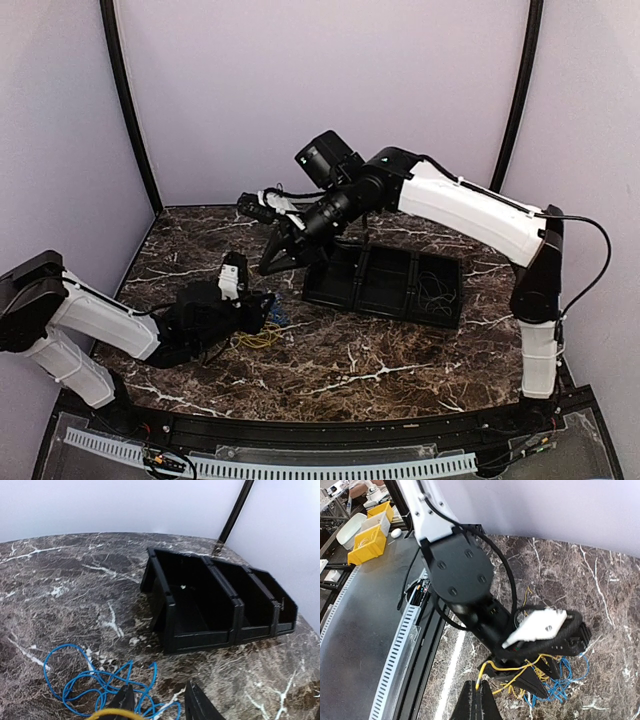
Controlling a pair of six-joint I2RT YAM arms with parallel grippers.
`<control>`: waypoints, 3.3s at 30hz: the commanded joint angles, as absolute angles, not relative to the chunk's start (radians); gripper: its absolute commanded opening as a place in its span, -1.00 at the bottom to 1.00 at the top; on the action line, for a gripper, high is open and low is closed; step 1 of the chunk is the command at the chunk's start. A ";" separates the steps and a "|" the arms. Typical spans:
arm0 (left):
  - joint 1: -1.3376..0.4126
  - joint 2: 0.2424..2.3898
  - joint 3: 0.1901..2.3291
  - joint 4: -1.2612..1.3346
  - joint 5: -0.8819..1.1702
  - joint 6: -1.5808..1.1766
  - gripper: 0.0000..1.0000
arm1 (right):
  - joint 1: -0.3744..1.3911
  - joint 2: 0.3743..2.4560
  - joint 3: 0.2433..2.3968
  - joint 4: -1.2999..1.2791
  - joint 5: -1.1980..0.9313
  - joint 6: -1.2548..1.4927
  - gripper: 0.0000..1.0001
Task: Untangle the cables
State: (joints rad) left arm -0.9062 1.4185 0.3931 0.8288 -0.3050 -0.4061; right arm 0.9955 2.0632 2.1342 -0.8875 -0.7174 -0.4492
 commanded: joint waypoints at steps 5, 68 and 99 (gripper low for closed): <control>-0.907 1.660 0.499 0.773 -0.480 -0.456 -0.26 | 0.995 1.824 2.202 -0.899 -0.732 -0.516 -1.00; -0.915 1.488 0.419 1.045 -0.064 -0.131 -0.34 | 0.943 1.795 2.035 -0.791 -0.773 -0.417 -1.00; -0.909 1.639 0.330 0.795 -0.278 -0.213 -0.84 | 0.339 1.426 2.138 -0.773 -0.819 -0.410 -1.00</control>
State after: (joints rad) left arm -0.9127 1.6867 0.3885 0.8639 -0.2211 -0.1814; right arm 0.4194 1.4860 2.1315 -0.8783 -0.7818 -0.4644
